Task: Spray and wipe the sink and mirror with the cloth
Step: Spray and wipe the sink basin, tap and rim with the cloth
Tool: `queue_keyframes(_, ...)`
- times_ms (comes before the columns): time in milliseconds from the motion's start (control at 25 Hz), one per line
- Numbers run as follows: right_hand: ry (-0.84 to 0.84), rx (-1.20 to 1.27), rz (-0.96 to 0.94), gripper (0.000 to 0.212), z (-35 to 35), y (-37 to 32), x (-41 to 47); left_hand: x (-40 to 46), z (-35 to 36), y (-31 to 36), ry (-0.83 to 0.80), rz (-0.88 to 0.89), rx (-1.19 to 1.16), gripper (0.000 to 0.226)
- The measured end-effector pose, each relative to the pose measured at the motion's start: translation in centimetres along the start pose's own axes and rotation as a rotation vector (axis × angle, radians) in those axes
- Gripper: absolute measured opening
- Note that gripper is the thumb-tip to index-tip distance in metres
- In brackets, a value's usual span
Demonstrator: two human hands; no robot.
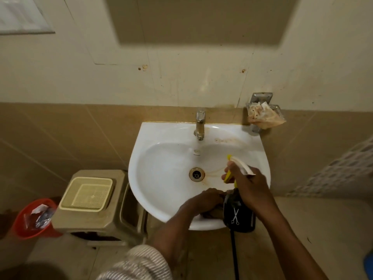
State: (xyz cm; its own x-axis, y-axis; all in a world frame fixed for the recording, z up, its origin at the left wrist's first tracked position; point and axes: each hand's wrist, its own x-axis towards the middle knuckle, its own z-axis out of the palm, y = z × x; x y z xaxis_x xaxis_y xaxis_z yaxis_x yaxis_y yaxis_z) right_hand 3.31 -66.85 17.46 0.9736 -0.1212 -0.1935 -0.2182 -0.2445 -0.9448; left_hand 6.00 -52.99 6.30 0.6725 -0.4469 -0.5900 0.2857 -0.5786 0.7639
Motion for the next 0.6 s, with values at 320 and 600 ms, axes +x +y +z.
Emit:
queue_keyframes(320,-0.245,0.19,-0.015,0.042,-0.1,-4.0,-2.0,-10.4,-10.7,-0.8,0.277,0.089,-0.391,0.031)
queue_keyframes(600,-0.282,0.144,0.057,0.043,1.2,-1.9,-5.0,-14.9,-9.7,-8.1,0.657,0.038,0.442,0.028)
